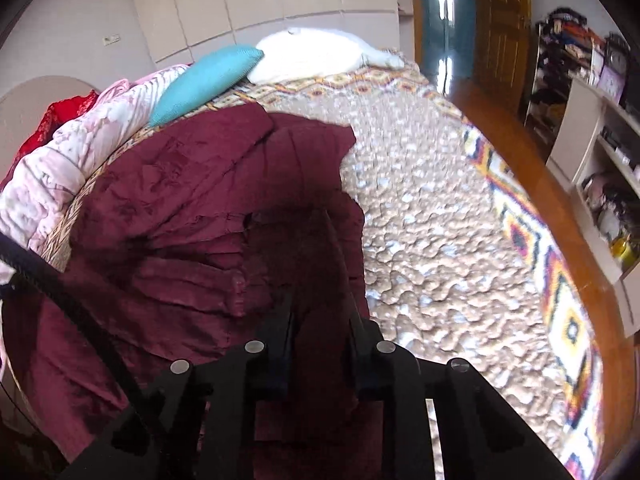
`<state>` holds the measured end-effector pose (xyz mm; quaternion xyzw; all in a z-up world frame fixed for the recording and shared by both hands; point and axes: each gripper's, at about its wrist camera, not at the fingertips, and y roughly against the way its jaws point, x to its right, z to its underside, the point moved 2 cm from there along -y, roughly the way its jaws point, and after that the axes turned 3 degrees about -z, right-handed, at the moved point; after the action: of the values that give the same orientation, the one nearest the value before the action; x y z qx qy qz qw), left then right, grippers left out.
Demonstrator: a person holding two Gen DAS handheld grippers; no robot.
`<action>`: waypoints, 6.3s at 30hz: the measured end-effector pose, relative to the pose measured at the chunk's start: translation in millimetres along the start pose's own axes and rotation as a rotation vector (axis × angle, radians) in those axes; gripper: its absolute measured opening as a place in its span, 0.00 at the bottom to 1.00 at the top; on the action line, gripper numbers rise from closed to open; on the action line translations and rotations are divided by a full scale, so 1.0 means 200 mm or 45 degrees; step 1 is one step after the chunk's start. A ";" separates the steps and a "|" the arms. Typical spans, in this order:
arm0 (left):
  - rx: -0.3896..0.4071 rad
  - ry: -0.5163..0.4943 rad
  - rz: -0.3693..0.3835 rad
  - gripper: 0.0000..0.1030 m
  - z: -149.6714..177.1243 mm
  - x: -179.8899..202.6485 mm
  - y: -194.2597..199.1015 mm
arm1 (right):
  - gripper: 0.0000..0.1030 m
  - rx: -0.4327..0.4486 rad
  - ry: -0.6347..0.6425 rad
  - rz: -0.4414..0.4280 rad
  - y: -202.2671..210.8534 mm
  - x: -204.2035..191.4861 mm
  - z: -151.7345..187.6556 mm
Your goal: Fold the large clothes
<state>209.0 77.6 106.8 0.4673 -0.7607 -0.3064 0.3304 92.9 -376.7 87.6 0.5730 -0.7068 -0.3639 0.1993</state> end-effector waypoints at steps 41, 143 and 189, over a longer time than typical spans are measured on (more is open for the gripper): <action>0.172 0.117 -0.705 0.24 -1.37 -0.16 -1.11 | 0.19 0.146 -0.208 0.310 -1.12 0.13 -1.30; 0.138 -0.041 -0.463 0.92 1.01 0.67 0.24 | 0.79 -0.039 -0.068 0.179 0.21 -0.58 0.93; 0.167 -0.071 -0.409 0.92 1.08 0.77 0.54 | 0.85 0.012 0.041 0.343 0.39 -0.74 0.97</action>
<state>-68.4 12.1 95.5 0.5946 -0.7036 -0.3178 0.2246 -56.2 -173.5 38.3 0.4796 -0.7758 -0.3211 0.2550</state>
